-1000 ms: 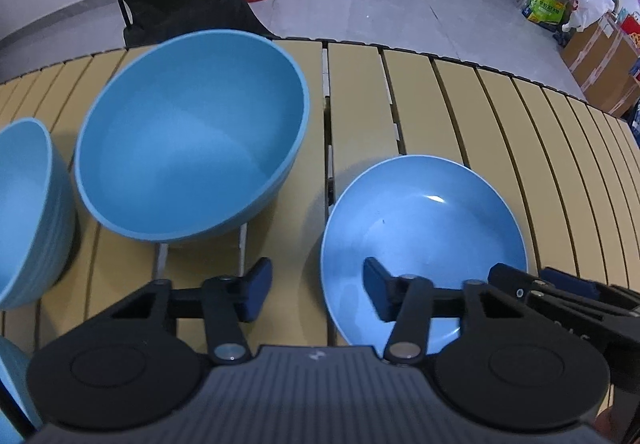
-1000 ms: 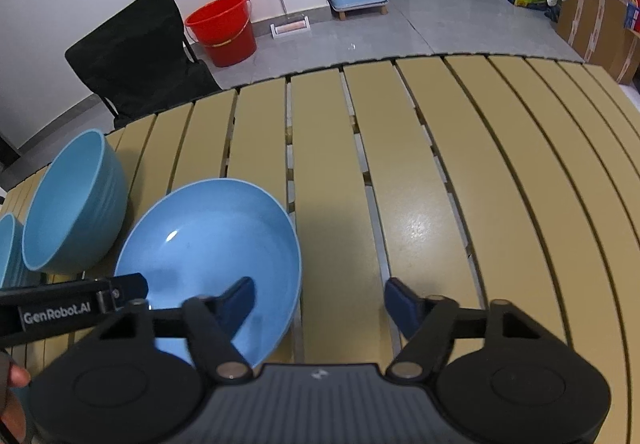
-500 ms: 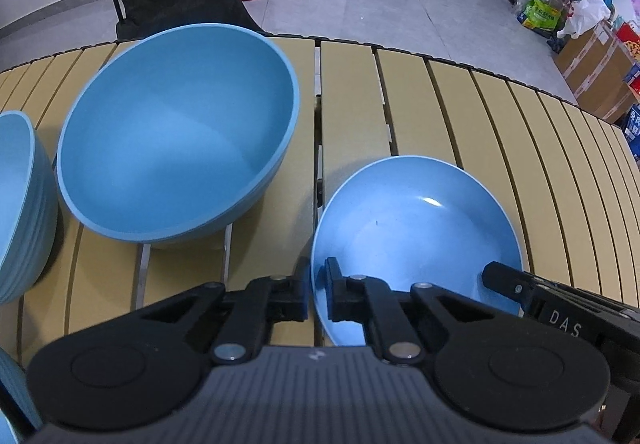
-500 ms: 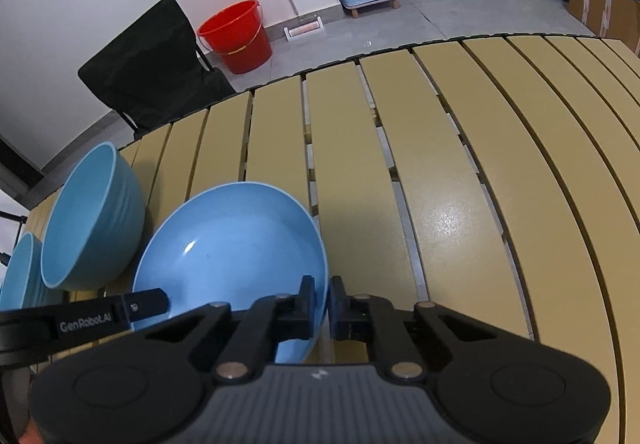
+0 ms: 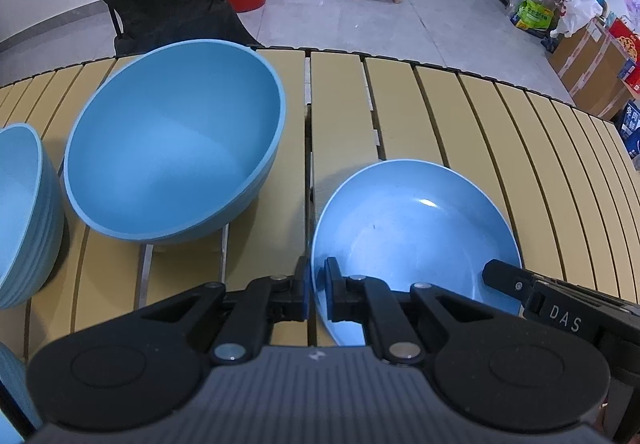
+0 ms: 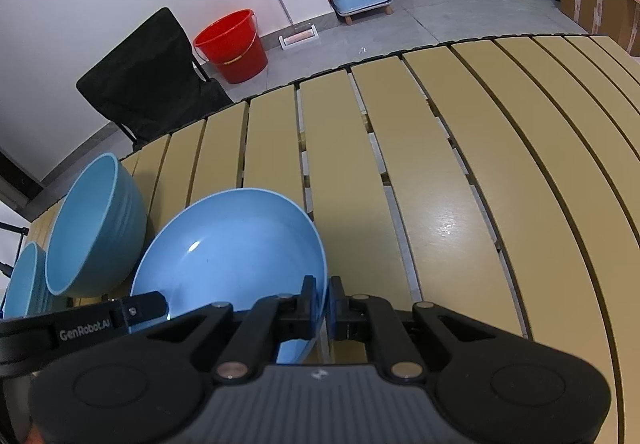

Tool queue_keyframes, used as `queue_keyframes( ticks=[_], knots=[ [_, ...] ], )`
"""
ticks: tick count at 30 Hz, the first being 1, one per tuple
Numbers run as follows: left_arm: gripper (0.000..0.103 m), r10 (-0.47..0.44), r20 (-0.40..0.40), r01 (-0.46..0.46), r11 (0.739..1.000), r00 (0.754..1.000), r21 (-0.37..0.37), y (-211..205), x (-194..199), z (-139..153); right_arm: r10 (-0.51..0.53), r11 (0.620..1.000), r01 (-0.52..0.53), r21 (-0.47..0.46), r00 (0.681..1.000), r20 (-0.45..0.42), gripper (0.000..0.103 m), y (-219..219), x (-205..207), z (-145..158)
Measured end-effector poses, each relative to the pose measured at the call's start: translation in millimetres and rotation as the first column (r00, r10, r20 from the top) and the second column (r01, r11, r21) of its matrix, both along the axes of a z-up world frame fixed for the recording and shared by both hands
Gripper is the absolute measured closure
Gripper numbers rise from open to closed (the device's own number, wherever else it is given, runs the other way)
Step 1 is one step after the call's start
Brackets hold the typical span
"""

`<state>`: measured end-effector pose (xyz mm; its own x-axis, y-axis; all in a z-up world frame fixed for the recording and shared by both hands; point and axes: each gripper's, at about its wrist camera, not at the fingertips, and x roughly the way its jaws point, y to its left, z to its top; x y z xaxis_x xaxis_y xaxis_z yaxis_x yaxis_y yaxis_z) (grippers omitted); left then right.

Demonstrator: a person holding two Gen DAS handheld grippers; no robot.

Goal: Organize plates and bowls
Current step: 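Carry the blue plate with both tools and lower it onto the plate stack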

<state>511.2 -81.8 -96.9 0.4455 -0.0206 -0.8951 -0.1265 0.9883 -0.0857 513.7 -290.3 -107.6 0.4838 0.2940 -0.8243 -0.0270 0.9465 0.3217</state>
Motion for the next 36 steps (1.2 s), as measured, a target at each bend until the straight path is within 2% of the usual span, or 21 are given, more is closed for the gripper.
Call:
queue_keyframes(
  ticks=[15, 36],
  knots=[
    [0.095, -0.032, 0.040, 0.032, 0.999, 0.999, 0.009, -20.0, -31.7, 26.8, -0.022, 1.000, 0.021, 0.017, 0.999, 0.042, 0.097, -16.9, -25.0, 20.1],
    [0.095, -0.063, 0.145, 0.062, 0.998, 0.987, 0.009, -51.9, -127.7, 84.5, -0.041, 0.999, 0.041, 0.003, 0.992, 0.122, 0.097, -43.7, -111.9, 69.7]
  ],
)
